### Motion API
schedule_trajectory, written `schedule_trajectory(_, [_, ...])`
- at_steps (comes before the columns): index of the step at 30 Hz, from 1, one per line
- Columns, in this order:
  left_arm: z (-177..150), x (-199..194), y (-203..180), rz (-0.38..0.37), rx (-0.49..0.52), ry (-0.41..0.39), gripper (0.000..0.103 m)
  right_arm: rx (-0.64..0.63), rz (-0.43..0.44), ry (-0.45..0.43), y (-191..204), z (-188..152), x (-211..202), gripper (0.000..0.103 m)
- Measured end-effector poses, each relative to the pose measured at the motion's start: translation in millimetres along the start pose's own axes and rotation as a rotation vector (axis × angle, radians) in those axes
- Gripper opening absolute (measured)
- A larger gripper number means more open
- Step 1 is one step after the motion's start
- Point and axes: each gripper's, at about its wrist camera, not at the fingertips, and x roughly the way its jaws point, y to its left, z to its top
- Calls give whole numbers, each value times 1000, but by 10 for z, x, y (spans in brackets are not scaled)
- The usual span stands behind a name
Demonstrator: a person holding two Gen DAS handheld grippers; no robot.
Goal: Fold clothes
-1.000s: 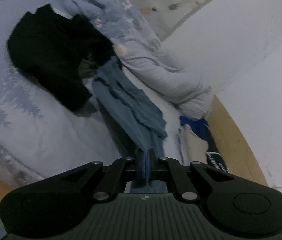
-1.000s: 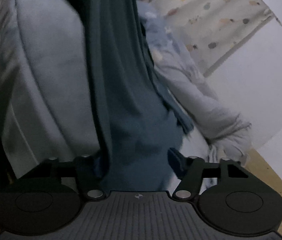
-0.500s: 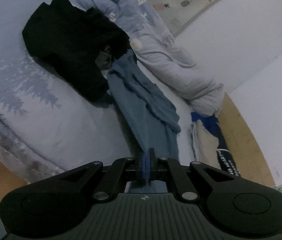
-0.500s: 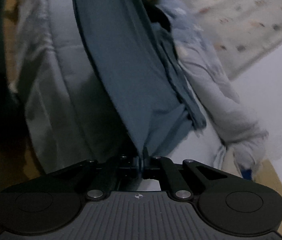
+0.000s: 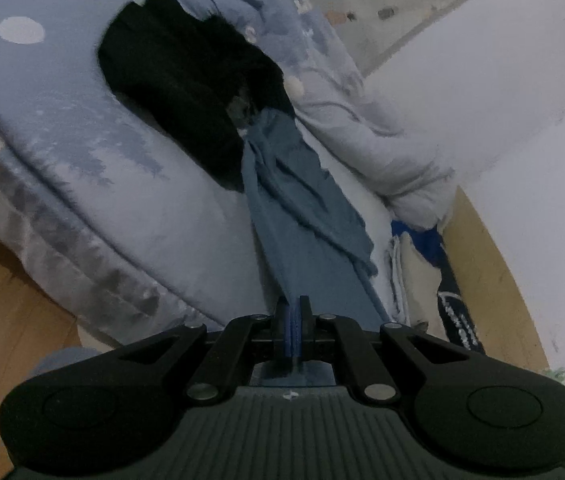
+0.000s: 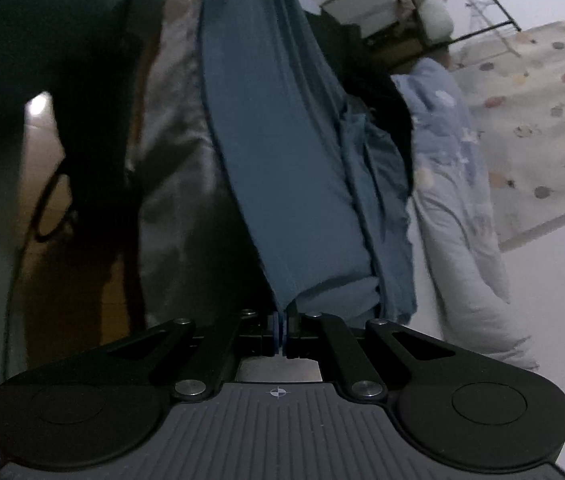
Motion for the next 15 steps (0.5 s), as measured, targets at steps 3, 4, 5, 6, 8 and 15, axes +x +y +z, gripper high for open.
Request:
schedule_trajectory(3, [-117, -244, -37, -5, -25, -16, 5, 14, 32, -1, -139, 31, -154, 2])
schedule_trajectory(4, [-146, -322, -69, -8, -33, -24, 5, 23, 41, -1, -206, 38, -193, 2])
schedule_trajectory(5, [-164, -389, -104, -14, -41, -34, 5, 32, 49, -1, -272, 46, -232, 2])
schedule_trajectory(6, [-161, -437, -127, -27, -58, -46, 5, 42, 58, -1, -339, 53, -271, 2])
schedule_trajectory(8, [-83, -436, -201, -49, -72, -69, 5, 60, 76, -1, -473, 68, -350, 2])
schedule_trajectory(15, [430, 37, -521, -131, -122, -144, 6, 126, 139, 0, -942, 119, -623, 2])
